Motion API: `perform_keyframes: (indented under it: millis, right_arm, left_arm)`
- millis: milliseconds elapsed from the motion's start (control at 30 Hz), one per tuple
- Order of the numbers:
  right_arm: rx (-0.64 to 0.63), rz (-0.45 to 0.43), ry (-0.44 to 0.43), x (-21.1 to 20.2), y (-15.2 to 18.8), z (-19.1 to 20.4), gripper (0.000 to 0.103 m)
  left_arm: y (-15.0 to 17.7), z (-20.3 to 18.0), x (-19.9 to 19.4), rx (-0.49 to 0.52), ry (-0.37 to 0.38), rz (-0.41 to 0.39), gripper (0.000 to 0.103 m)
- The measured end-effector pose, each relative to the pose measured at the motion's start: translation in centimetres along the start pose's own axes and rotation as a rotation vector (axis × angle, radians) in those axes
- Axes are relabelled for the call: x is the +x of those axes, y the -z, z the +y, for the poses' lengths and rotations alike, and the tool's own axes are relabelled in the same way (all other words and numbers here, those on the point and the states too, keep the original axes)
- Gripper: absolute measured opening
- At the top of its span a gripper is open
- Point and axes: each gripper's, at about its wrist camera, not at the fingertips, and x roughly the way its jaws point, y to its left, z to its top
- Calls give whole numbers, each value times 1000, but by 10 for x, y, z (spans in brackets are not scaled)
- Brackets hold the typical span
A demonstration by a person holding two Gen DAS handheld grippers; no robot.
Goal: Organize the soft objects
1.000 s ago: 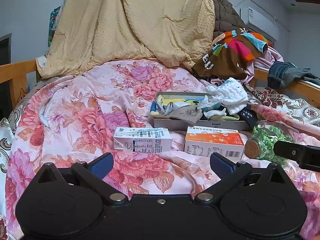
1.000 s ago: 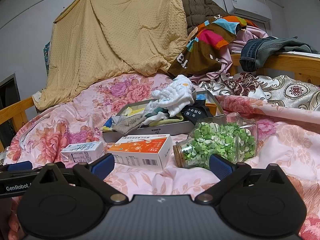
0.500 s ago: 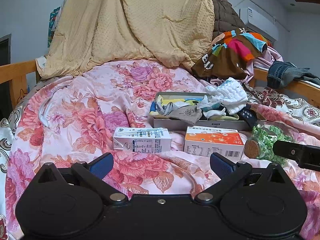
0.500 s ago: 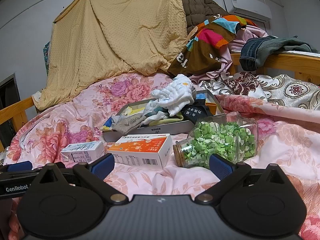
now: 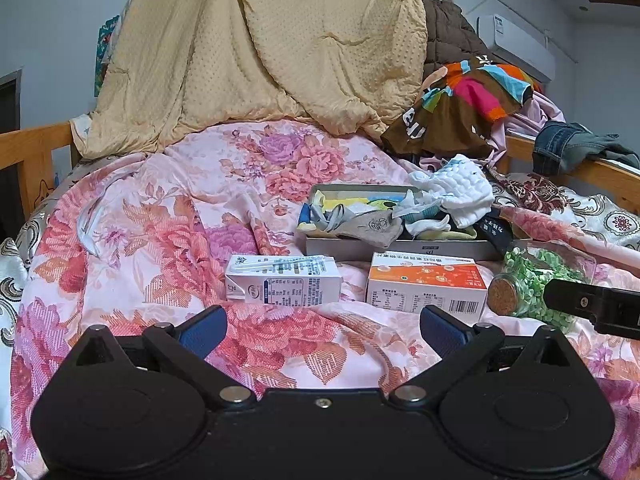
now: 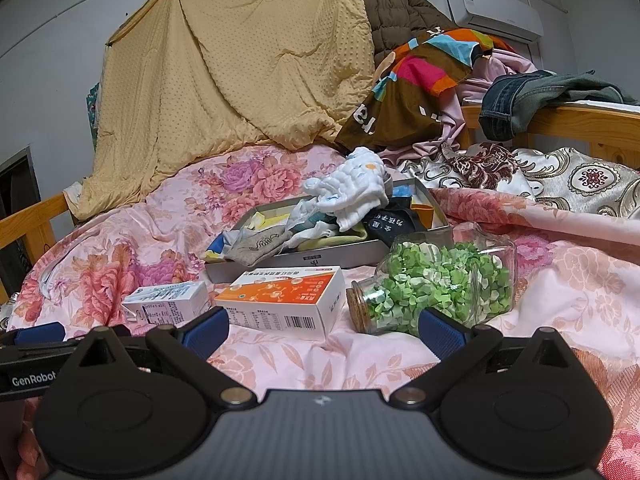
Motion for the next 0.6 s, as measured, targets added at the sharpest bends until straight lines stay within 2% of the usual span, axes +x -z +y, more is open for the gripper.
perform_keyframes:
  millis: [233,367,600]
  right_arm:
    - [0,7,-2,1,1,0,103]
    - [1,13,-4,1,3,1,103]
    - [1,14,-5,1,2,1,103]
  left_arm:
    - [-1,-4,-2,13,-12,2,102]
    - [-3,-1,-2,-4,6,1,102]
    - [-3,0,-1,-1,-15,4,102]
